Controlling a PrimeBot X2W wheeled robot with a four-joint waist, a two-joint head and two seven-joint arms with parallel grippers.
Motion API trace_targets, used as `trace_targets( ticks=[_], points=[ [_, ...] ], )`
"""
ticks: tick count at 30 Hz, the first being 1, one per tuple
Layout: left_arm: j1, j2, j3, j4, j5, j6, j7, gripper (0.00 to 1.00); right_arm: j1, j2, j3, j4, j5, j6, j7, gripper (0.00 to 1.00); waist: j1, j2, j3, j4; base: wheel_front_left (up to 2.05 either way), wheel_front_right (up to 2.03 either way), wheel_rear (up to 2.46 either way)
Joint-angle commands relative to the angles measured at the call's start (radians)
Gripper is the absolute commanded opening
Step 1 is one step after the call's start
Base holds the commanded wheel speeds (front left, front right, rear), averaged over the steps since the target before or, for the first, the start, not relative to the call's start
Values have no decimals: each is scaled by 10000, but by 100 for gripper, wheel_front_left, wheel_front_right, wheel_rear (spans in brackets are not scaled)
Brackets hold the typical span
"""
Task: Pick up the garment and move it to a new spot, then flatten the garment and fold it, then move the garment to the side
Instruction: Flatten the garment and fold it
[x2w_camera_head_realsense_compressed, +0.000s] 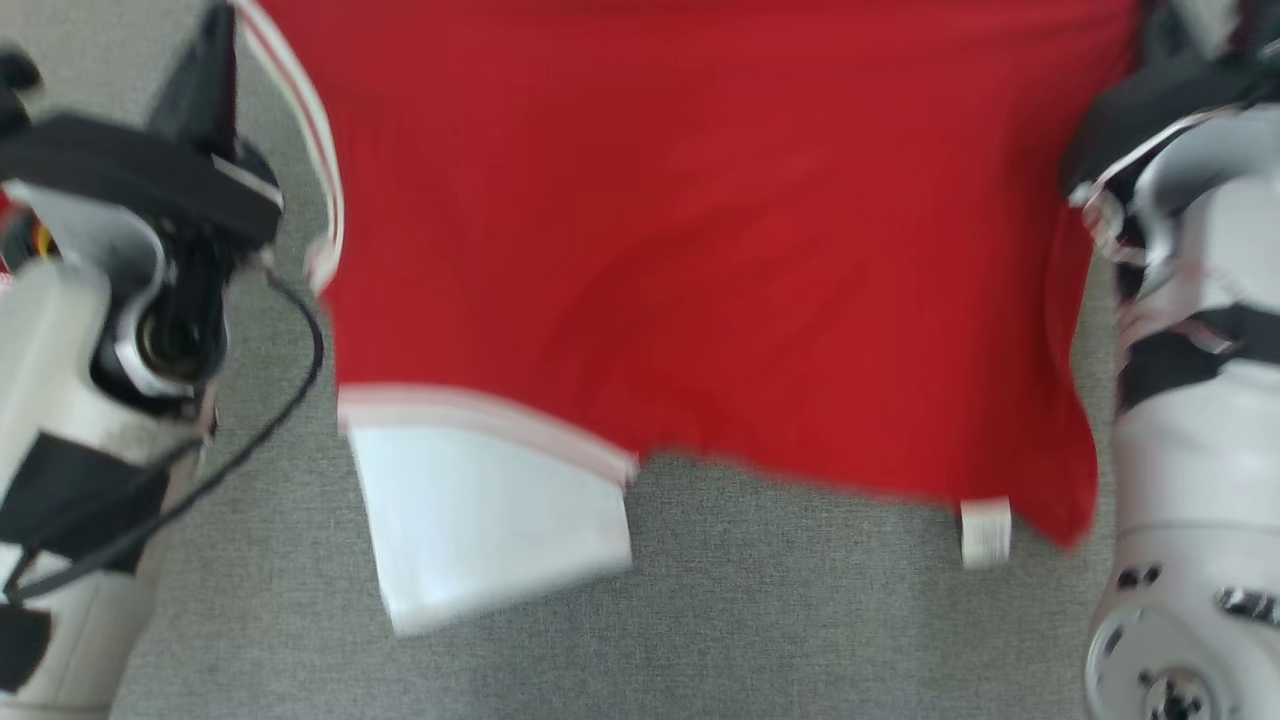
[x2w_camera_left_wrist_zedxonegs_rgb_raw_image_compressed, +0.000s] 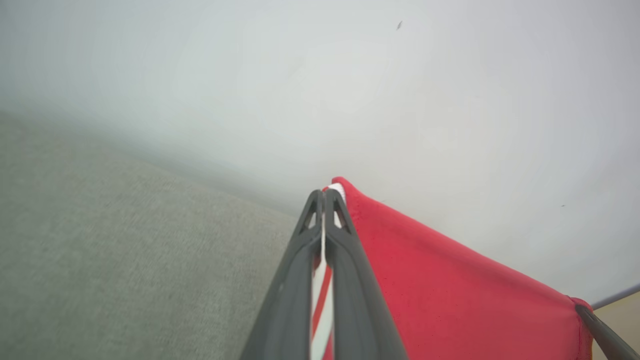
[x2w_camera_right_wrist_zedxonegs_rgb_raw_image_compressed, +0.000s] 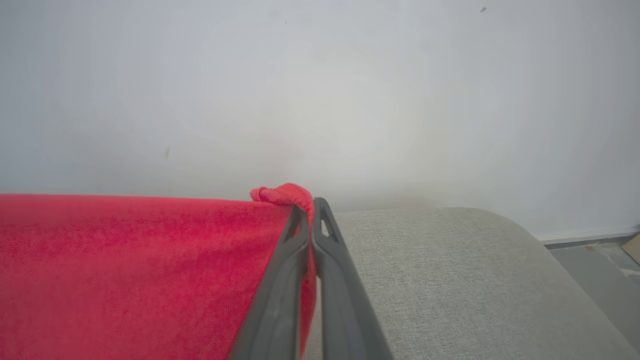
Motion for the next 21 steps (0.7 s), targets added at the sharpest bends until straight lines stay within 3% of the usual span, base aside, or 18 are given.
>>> trace_targets(
  ticks=[1,6,10,13,17,21],
  points=[
    [-249,23,40,-55,163,-8,-140,0,-267,-28,-162,-74,182,6,-154,0,0,-1,-212,-31,0,0,0],
    [-980,-163,185,-785,351,-575,-910,0,-1085,-20,-751,-105,1255,6,-1144,0,0,-1,-695,9,0,0,0],
    [-100,-219,-97,-1520,294,-784,-922,0,-575,-8,-1149,-80,2380,4,-755,0,0,-1,-1175,191,0,0,0],
    [1432,28,-351,-2234,172,-618,-797,0,658,-22,-1307,-415,3330,6,41,0,0,-1,-1494,312,0,0,0],
    [4298,530,-667,-3288,-123,-14,-666,0,3181,-70,-1899,-1545,4528,3,1417,0,0,-1,-1736,447,0,0,0],
    [6796,540,-720,-3936,-740,391,-939,0,5456,-62,-2689,-2765,5808,-11,2476,0,0,-1,-1791,568,0,0,0]
  ],
)
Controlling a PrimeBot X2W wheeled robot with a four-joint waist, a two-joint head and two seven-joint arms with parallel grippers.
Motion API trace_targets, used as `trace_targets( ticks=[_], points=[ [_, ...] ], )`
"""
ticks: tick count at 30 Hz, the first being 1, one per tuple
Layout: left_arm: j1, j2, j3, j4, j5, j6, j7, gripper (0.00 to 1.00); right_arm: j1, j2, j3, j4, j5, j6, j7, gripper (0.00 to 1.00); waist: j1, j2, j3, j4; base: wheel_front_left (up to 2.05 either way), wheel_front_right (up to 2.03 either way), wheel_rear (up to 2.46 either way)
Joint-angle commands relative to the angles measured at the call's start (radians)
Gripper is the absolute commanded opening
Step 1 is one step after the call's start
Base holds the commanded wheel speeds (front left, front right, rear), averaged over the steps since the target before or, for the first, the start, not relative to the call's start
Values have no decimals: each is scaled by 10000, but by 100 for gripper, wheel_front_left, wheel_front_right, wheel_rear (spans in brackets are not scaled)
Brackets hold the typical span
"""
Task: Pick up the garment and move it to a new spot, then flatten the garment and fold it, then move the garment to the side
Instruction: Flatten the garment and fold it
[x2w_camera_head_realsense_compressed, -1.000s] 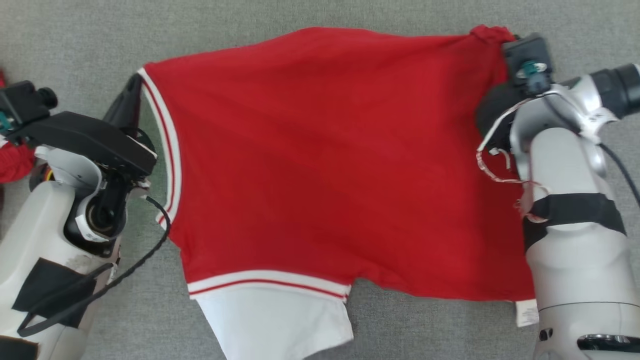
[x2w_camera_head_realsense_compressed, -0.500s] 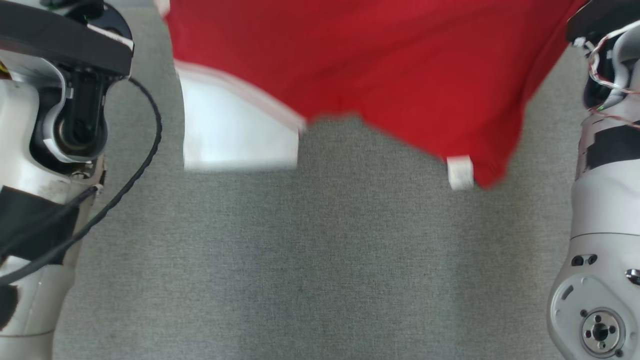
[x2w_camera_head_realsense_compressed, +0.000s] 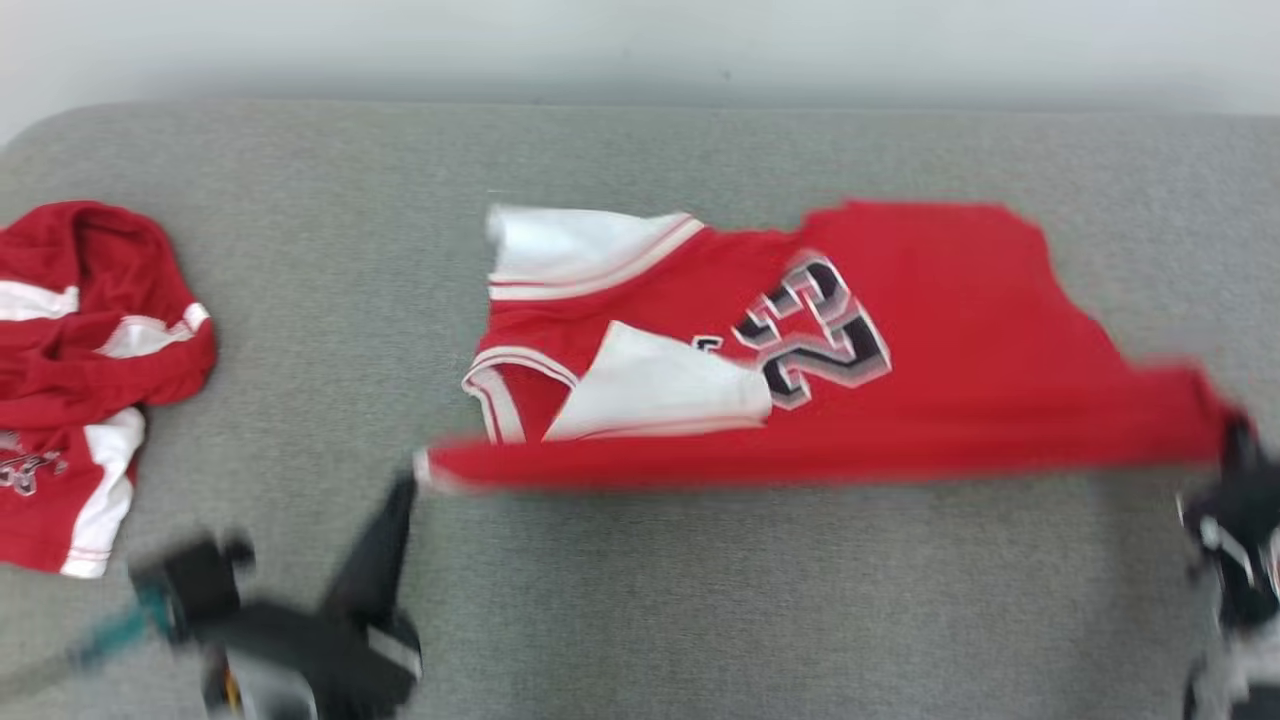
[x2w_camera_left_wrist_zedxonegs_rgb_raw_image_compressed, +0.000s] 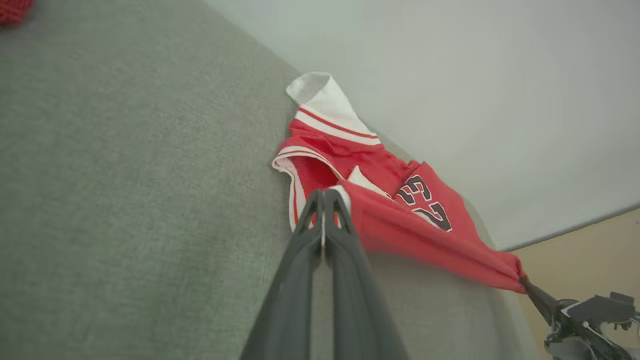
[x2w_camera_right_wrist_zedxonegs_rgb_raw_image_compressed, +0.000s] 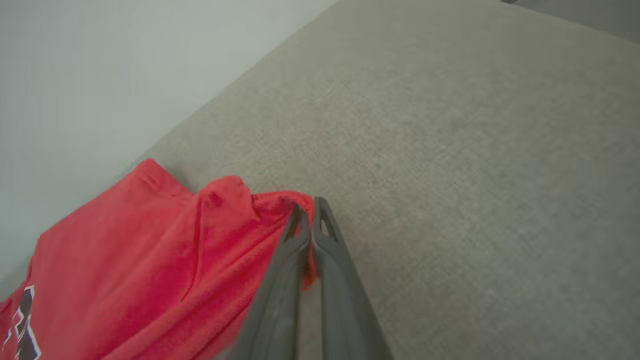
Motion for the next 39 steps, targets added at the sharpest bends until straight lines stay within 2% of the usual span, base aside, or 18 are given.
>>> trace_targets(
  ticks=[1,7,8,9,10,13,14,15,16,20,27,31,34,39],
  points=[
    [752,-6,171,-152,-261,156,-351,0,725,-105,-275,-462,579,-34,272,0,4,1,-104,156,0,0,0],
    [2084,-451,-58,-44,-454,389,-800,0,2153,-117,-531,-1020,1857,-37,1266,0,4,1,-343,146,0,0,0],
    [2179,-493,-140,24,-379,448,-805,0,2318,-112,-462,-1048,1876,-37,1485,45,4,1,-383,144,0,0,0],
    [2235,-528,-227,121,-289,512,-819,0,2524,-89,-346,-1043,1846,-37,1747,96,4,1,-433,145,0,0,0],
    [2271,-519,-334,218,-186,591,-799,0,2705,-86,-272,-1069,1807,-37,2003,100,4,1,-464,149,0,0,0],
    [2367,-505,-525,409,51,771,-775,0,3100,-92,-144,-1296,1453,-35,2334,100,4,1,-550,176,0,0,0],
    [2419,-488,-596,503,165,877,-813,7,3290,-78,-131,-1478,1260,-34,2406,100,4,1,-582,192,0,0,0],
    [2440,-450,-674,602,275,986,-825,44,3441,-67,-147,-1738,1015,-31,2407,100,4,1,-605,207,0,0,0],
    [2472,-437,-784,670,349,1064,-735,100,3562,-65,-201,-1976,745,-29,2432,100,4,1,-633,222,0,0,0],
    [2557,-277,-1082,862,830,1521,-637,100,3846,-54,-372,-2967,176,-28,2469,100,4,1,-726,364,0,0,0],
    [2261,-121,-932,541,1224,1826,-963,100,3918,-51,119,-3651,756,-28,2284,100,4,1,-794,694,0,0,0],
    [1418,-33,-1207,288,1710,1605,-777,100,3924,-50,677,-3705,1035,-28,2127,100,4,1,-776,829,0,0,0],
    [-76,-197,-2075,436,2520,1345,124,100,3794,-58,1223,-3689,1310,-28,2021,100,4,1,-669,850,0,0,0],
    [-2090,-618,-2980,1395,3370,1009,1302,100,3627,-53,1853,-3972,1371,-28,2007,100,4,1,-404,539,0,0,0]
  ],
)
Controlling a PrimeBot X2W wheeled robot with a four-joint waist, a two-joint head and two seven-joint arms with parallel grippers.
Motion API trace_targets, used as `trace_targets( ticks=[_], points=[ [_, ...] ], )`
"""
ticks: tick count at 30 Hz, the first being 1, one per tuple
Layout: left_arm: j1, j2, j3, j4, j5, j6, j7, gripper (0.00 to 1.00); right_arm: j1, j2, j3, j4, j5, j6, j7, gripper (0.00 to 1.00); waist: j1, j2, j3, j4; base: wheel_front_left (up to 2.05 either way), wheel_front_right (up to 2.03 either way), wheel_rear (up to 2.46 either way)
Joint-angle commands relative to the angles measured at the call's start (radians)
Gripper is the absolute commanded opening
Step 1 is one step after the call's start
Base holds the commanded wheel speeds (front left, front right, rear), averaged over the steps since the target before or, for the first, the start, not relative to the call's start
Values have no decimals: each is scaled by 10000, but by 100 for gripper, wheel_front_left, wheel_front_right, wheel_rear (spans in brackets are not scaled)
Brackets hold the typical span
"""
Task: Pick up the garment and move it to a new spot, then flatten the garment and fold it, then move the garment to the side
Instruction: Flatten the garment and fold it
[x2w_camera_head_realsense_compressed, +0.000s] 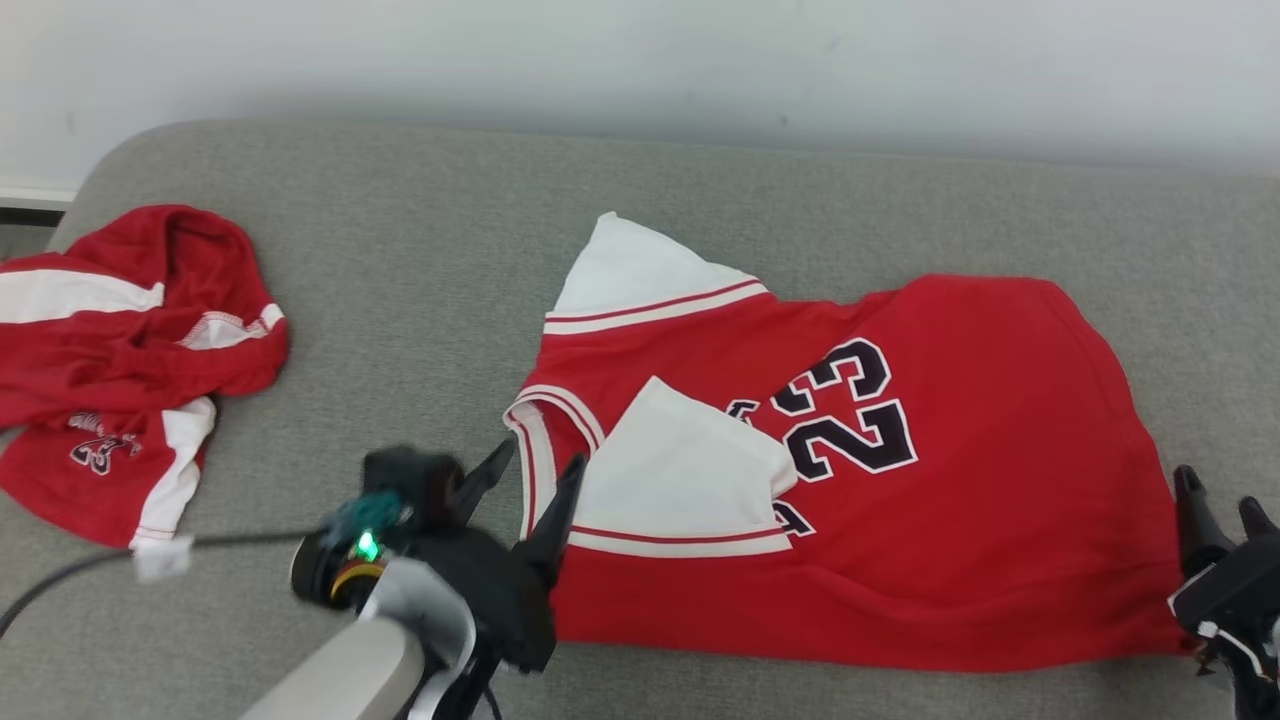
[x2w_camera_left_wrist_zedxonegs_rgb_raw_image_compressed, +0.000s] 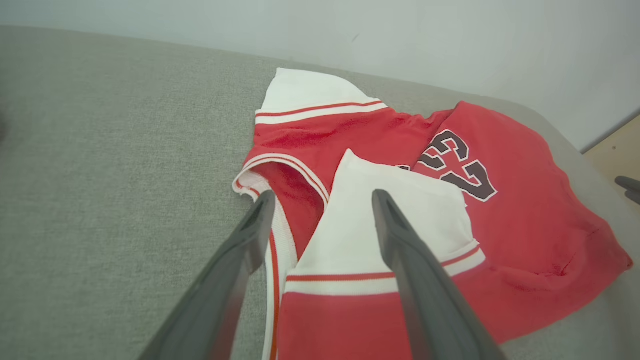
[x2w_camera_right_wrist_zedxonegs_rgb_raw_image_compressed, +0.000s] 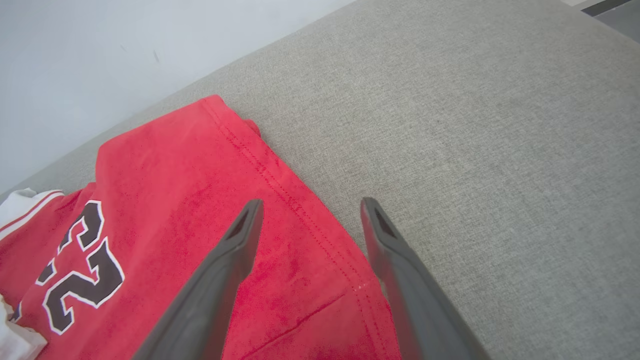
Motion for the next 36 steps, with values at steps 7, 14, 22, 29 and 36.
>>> trace_targets(
  ticks=[7,14,22,29,36],
  points=[
    [-2123,-552,-864,2021,793,-758,1099,100,-41,-5,774,-337,280,-22,-70,100,0,0,701,-928,0,0,0],
    [-3181,-873,-1001,3688,934,-1115,1363,100,29,-4,1247,-198,505,-22,-362,100,0,0,1223,-1503,0,0,0],
    [-3750,-1031,-938,4735,818,-1338,1530,99,16,-5,1475,-27,624,-22,-599,100,0,0,1426,-1731,0,0,0],
    [-3856,-1073,-1094,5121,900,-1540,1439,77,134,-3,1502,-5,655,-22,-664,100,0,0,1378,-1709,0,0,0],
    [-4024,-1095,-1455,5000,1220,-1514,1525,79,196,-5,1562,-24,722,-22,-629,100,0,0,1301,-1617,0,0,0]
  ],
)
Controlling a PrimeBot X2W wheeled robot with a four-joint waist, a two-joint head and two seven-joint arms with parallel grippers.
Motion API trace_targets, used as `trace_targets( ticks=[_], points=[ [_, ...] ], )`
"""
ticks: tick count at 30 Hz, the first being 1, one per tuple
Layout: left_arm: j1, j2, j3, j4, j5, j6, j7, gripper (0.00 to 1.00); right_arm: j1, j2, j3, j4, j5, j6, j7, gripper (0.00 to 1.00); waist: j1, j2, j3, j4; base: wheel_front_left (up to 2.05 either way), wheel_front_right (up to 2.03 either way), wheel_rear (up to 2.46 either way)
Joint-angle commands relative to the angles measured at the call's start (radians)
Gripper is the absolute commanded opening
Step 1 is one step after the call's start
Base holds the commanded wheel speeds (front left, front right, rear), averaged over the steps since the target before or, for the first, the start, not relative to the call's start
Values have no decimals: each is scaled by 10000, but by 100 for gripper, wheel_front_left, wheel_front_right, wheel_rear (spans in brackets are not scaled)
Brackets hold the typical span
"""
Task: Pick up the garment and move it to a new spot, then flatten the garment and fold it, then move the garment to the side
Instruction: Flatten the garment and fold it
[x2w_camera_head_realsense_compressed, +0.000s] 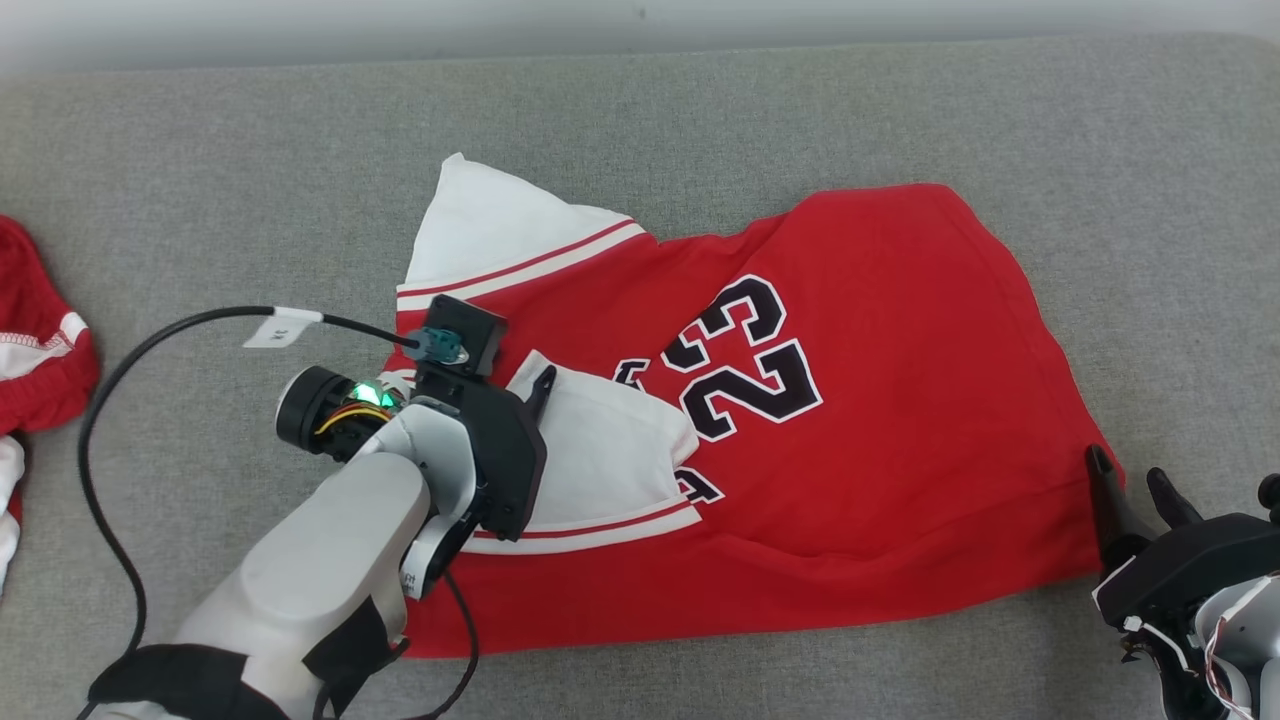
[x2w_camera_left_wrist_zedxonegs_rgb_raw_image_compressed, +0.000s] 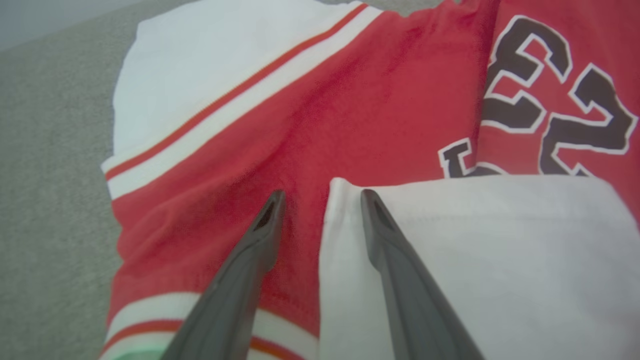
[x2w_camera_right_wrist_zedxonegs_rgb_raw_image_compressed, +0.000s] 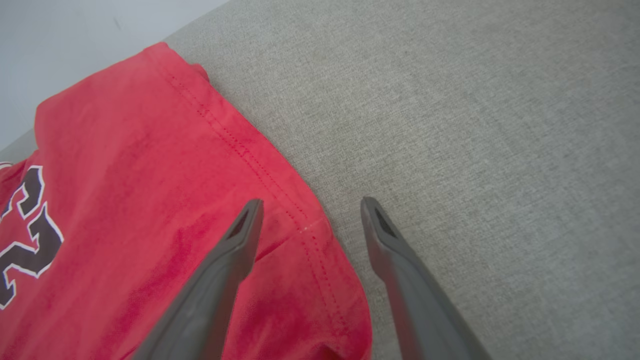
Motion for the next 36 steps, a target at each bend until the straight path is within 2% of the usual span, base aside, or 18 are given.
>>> trace_targets(
  ticks=[1,5,8,11,18,19,20,22,28,32,36],
  points=[
    [-141,-57,-48,-46,69,69,-27,80,104,-7,20,-31,89,-22,-6,100,0,-1,-2,2,0,0,0],
    [-234,-145,-204,-113,213,98,29,70,45,-7,75,6,115,-22,16,100,0,-1,20,-38,0,0,0],
    [-275,-163,-239,-130,181,114,124,49,-13,-7,53,61,136,-22,23,100,0,-1,30,-85,0,0,0],
    [-261,-82,-235,-97,110,151,233,36,-41,-5,21,128,131,-22,-11,100,0,-1,31,-143,0,0,0],
    [-35,159,-140,-237,-79,281,408,34,30,-5,-63,245,138,-22,-83,100,0,-1,2,-138,0,0,0],
    [10,199,-129,-297,-135,270,460,31,65,-5,-57,257,146,-22,-115,100,0,-1,-7,-120,0,0,0],
    [40,243,-126,-357,-155,276,480,24,86,-7,-49,270,151,-22,-147,100,0,-1,-16,-99,0,0,0],
    [86,297,-146,-465,-214,240,578,0,75,-5,-10,287,149,-22,-167,100,0,-1,-27,-62,0,0,0],
    [64,247,-137,-701,-269,147,514,0,-126,-5,218,298,58,-22,-97,100,0,-1,1,-39,0,0,0],
    [7,299,206,-833,-539,159,221,0,-219,-7,420,47,-253,-22,208,100,0,-1,12,-48,0,0,0],
    [118,768,649,-1101,-857,247,-16,0,277,-20,154,-644,-1496,-22,842,100,0,-1,9,-34,0,0,0]
  ],
)
